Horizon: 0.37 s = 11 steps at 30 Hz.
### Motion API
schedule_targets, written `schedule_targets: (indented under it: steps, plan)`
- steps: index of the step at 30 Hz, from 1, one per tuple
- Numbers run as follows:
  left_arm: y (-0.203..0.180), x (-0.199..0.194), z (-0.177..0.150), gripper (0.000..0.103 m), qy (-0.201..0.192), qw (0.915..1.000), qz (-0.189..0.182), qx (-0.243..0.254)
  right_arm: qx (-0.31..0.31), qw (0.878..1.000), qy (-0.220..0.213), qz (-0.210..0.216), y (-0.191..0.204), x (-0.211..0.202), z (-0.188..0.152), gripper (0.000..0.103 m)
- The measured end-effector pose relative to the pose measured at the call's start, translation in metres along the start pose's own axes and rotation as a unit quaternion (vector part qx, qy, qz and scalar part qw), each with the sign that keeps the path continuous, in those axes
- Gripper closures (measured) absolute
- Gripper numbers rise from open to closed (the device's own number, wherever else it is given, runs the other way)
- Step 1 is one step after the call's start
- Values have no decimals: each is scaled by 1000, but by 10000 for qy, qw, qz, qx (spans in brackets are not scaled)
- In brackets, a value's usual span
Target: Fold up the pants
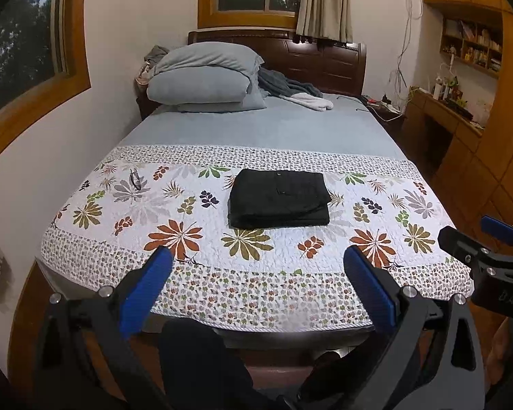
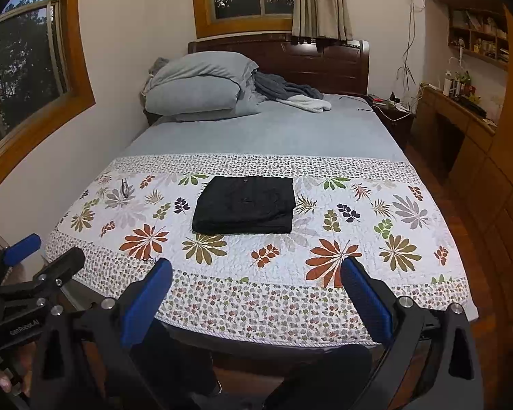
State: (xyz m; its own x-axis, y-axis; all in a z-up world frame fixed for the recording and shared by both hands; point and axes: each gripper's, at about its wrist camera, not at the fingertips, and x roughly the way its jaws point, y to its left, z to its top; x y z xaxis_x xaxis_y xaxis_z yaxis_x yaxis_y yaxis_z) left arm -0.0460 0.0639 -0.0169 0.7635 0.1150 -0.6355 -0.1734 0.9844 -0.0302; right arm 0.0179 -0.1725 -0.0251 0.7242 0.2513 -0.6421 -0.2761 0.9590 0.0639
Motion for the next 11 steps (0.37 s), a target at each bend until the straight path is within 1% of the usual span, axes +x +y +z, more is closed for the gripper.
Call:
schedule_targets:
  steps: [2,4,9,11]
  plan:
    - [0,-1,1,3,-1,10000,-38,-6,-3,10000,0,2,0,0,0,4]
    - [3,-2,2,3,43,9999,-74,-116,3,10000,-23,-1,0,-1,0,4]
    - [6,-5,3,3,23,9999,28,-125,8,10000,-46,-3,2,-1,2,4]
    - [6,-6,3,3,26,9999,-3,-128,12,10000,-46,-3,2,-2,2,4]
